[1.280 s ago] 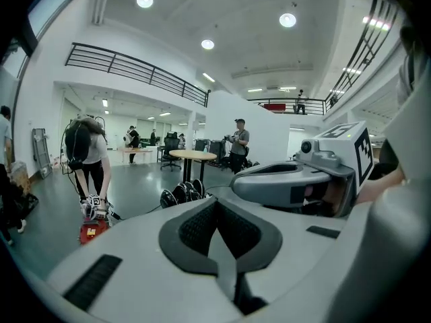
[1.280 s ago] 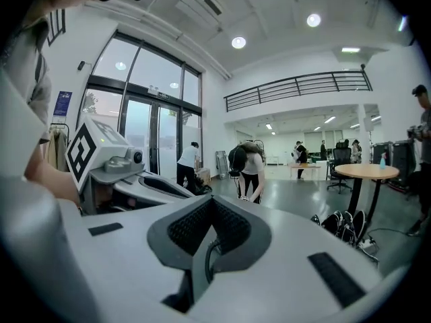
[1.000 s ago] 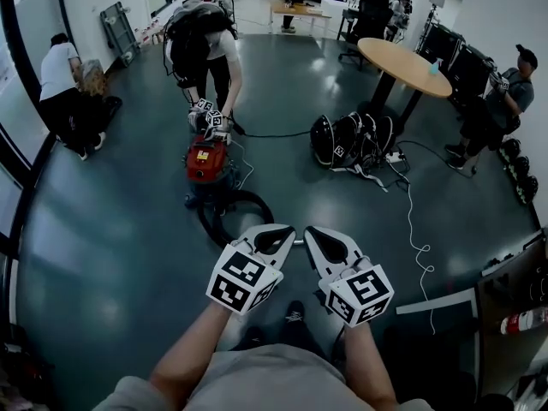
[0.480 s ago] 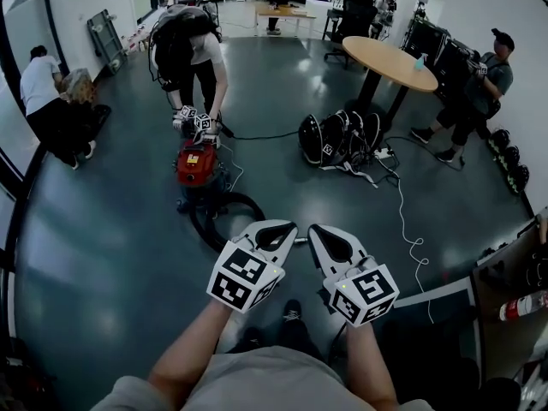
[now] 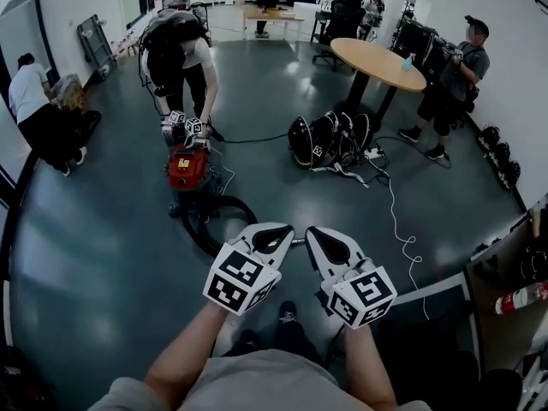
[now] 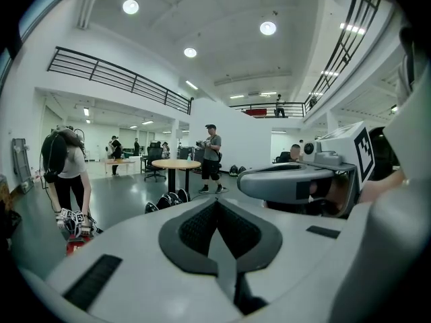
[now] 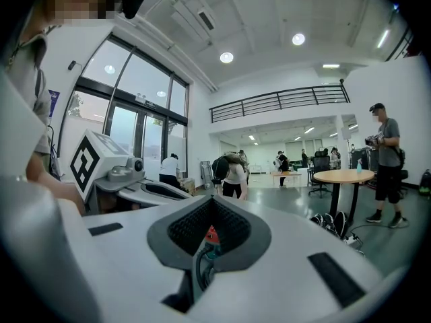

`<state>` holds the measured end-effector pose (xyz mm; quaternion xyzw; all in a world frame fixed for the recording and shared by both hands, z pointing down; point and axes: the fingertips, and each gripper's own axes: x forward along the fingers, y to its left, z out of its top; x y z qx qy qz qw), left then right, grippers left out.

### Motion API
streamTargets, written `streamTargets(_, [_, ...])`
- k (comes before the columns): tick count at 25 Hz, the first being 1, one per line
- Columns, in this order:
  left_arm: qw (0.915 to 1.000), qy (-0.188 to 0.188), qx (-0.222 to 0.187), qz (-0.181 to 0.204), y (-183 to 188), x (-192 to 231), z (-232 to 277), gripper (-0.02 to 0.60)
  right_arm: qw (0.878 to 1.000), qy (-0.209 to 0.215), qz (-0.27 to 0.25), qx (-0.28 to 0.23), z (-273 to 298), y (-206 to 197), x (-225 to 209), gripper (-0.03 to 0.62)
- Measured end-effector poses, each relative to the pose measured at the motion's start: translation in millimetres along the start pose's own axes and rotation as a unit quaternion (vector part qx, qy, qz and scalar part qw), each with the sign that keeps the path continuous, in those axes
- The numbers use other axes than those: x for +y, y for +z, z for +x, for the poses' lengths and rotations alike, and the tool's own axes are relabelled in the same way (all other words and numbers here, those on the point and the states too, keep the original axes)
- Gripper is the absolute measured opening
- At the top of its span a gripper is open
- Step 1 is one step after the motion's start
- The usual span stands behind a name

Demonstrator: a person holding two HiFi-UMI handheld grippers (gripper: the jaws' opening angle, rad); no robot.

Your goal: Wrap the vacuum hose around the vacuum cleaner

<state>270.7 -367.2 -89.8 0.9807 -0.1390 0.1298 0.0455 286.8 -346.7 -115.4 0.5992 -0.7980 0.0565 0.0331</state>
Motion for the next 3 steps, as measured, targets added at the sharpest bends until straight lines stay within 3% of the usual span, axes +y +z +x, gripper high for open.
streamTargets(3, [1.0,-0.004,0.005,0.001,-2.0,-2.9,-2.6,0.006,1.0,0.0,0.001,-0.001,-2.2,0.6,2.8,0.003])
